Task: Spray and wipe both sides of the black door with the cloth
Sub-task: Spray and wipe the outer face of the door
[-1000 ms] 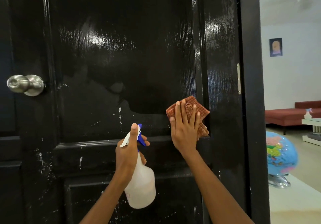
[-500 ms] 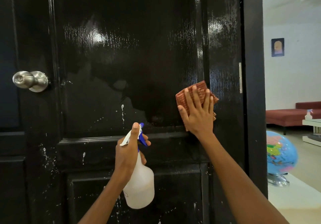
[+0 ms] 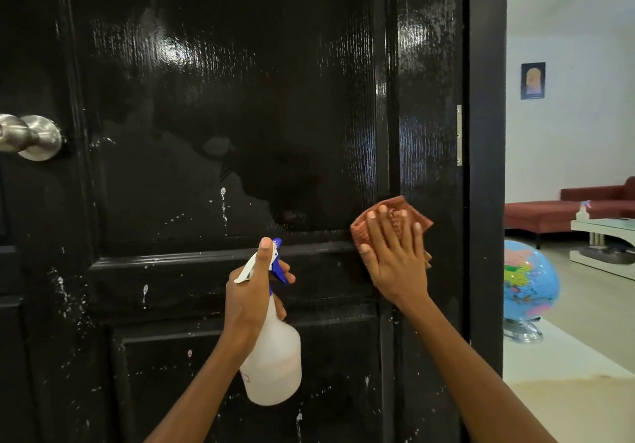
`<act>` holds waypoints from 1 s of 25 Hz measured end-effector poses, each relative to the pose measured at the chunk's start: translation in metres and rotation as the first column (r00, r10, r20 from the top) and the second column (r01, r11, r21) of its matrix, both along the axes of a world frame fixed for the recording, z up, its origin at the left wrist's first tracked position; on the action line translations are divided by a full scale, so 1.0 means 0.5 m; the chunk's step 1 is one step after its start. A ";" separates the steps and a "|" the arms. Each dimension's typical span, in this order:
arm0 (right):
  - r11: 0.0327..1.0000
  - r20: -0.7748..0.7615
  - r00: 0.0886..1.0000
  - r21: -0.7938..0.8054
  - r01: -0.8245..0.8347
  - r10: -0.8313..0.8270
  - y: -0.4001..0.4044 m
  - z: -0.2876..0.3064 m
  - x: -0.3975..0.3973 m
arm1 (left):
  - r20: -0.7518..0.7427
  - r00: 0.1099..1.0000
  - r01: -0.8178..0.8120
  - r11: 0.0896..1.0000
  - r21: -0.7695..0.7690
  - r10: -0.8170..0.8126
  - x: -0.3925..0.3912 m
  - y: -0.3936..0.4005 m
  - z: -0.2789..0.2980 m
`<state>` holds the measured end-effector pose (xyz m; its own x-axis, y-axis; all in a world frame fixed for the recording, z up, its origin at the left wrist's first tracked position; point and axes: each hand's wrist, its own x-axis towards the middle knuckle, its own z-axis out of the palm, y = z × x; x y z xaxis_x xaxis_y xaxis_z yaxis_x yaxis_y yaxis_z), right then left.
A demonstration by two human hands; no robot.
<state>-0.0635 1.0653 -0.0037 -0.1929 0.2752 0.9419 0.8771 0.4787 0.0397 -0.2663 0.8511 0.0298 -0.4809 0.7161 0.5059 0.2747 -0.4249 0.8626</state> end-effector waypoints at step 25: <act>0.966 0.006 0.966 -0.025 -0.259 0.259 -0.093 -0.066 -0.255 | 0.020 0.989 -0.148 0.988 0.034 0.147 -0.073 -0.018 -0.064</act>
<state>-0.1908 1.0190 -0.0366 -0.2687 0.2369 0.9336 0.7228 0.6903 0.0329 -0.3030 0.8422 -0.0023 -0.5891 0.6184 0.5202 0.3214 -0.4113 0.8530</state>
